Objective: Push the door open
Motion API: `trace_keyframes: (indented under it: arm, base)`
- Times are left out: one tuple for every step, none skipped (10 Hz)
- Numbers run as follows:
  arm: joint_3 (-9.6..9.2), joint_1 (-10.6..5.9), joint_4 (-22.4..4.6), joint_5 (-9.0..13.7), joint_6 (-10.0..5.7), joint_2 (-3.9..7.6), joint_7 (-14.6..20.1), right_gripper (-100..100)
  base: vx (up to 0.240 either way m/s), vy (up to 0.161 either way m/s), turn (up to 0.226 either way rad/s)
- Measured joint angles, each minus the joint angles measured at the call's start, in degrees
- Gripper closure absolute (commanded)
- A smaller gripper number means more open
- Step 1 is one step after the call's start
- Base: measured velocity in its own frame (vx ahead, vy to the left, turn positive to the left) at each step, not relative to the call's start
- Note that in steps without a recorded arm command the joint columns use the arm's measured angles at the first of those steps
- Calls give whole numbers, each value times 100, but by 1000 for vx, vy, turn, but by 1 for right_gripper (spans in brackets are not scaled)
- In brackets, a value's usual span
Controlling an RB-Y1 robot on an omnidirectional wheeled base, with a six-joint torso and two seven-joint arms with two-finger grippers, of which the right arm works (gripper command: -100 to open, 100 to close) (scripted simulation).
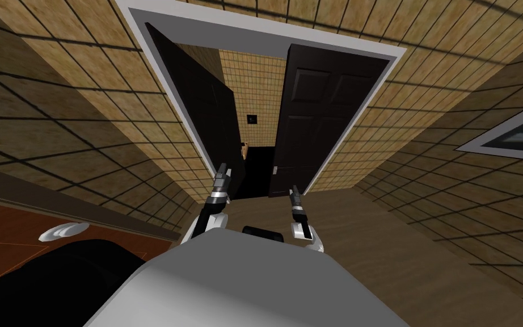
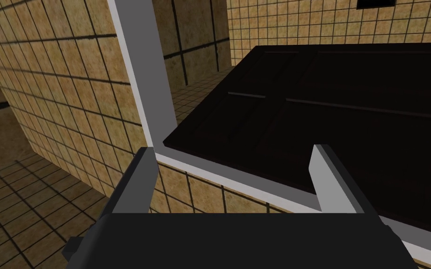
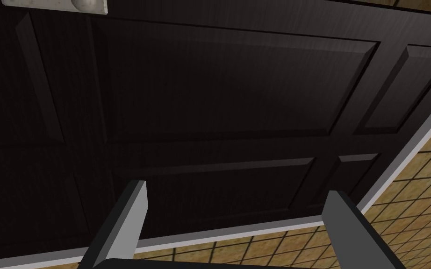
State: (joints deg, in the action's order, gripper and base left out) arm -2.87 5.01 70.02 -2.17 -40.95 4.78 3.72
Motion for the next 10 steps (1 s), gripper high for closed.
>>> trace_keyframes:
  arm:
    - [-2,-64,-143,-8,-21,-16,-17,-100]
    - [-9,-96,-246,-18,-29,-28,-28,-100]
    - [-12,-142,-368,-24,-42,-39,-35,-100]
    - [-11,-191,-506,-27,-70,-35,-32,-100]
    - [-10,-262,-674,-35,-106,-63,-49,-100]
    - [-25,-297,-811,-53,-116,-100,-76,-100]
    - [-31,-355,-951,-65,-119,-132,-99,-100]
    - [-30,-423,-1101,-70,-137,-152,-112,-100]
    - [-25,-525,-1335,-76,-180,-181,-127,-100]
    - [-36,-579,-1492,-89,-189,-206,-133,-100]
  base:
    - [93,-20,42]
    - [90,-41,43]
    - [98,-40,40]
    - [97,-32,37]
    - [130,-27,71]
    - [127,-26,58]
    - [106,-25,32]
    - [130,-45,58]
    - [180,-78,77]
    - [194,-41,78]
